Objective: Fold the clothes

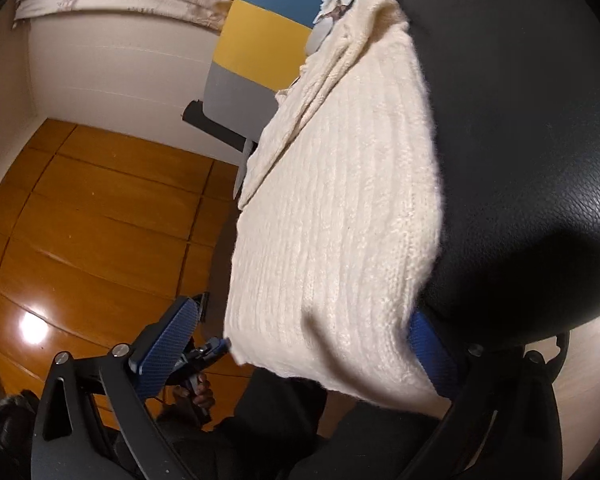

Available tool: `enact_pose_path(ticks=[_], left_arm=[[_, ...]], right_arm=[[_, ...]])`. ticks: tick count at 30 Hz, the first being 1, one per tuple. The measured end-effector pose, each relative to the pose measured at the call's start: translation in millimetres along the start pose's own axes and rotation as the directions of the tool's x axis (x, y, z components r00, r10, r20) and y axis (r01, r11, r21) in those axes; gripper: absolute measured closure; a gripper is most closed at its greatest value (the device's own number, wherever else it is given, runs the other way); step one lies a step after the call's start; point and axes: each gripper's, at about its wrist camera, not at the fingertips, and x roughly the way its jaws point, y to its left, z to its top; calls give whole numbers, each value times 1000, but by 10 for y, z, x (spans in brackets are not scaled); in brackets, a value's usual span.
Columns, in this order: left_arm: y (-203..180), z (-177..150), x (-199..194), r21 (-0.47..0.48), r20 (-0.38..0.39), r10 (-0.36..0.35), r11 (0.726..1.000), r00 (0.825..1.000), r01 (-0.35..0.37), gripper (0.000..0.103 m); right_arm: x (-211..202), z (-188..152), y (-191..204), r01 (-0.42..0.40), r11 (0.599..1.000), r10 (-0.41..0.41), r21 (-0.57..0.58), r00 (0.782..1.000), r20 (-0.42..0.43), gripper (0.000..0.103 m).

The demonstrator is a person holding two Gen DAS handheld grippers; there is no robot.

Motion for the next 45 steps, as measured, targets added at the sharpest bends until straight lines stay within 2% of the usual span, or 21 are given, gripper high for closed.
enact_pose_path(ticks=[1,3,5,6,8,9,11,13,17,19,21,25,29,33,40,45], left_arm=[[-10,5,21,-3,0,-10,1000,1000,10,72],[-11,19,32,-20,4,-10,1000,1000,10,80],[3,29,-6,-32,29,25,999,999,-24,91],[19,27,-34,-38,48,42,998,998,-41,95],[44,23,-65,-48,72,66,997,995,-63,97],[28,19,-61,-41,77,67,997,995,-64,97],[-40,12,-54,-18,86,52,999,995,-51,98],[-100,55,-83,-13,103,-17,1000,994,18,98],[-162,242,-175,-17,173,-116,992,978,121,98],[-160,332,-203,-26,207,-163,985,965,172,98],[-190,498,-247,-20,258,-209,975,943,222,98],[-247,904,-256,2,321,-270,959,908,285,98],[-269,1386,-192,17,345,-274,958,898,286,98],[-307,1872,-51,37,355,-257,965,899,261,98],[-131,2707,293,13,374,-187,980,908,196,98],[159,3130,583,-45,373,-115,989,921,142,98]], right_arm=[[3,-2,14,10,1000,-10,-9,1000,-8,0],[10,-6,42,28,999,-29,-27,999,-23,0],[-3,-29,86,103,992,-104,-67,994,-22,13],[-30,-45,91,154,985,-156,-82,988,-16,30],[-74,-66,48,226,971,-227,-75,974,-5,80],[-96,-77,27,261,963,-262,-71,965,0,90],[-115,-95,35,281,956,-282,-82,960,4,90],[-127,-113,57,286,953,-287,-98,958,6,90],[-97,-40,263,246,958,-245,-148,969,23,90],[-86,33,360,214,962,-212,-169,977,33,90],[-69,135,447,188,965,-184,-182,982,40,90],[26,369,659,134,972,-121,-194,990,75,90],[60,732,766,81,981,-57,-177,989,140,90],[178,1145,792,57,986,-26,-158,980,195,90],[536,1891,550,79,995,-62,-64,969,237,90],[798,2357,194,152,988,-156,32,960,232,90]])
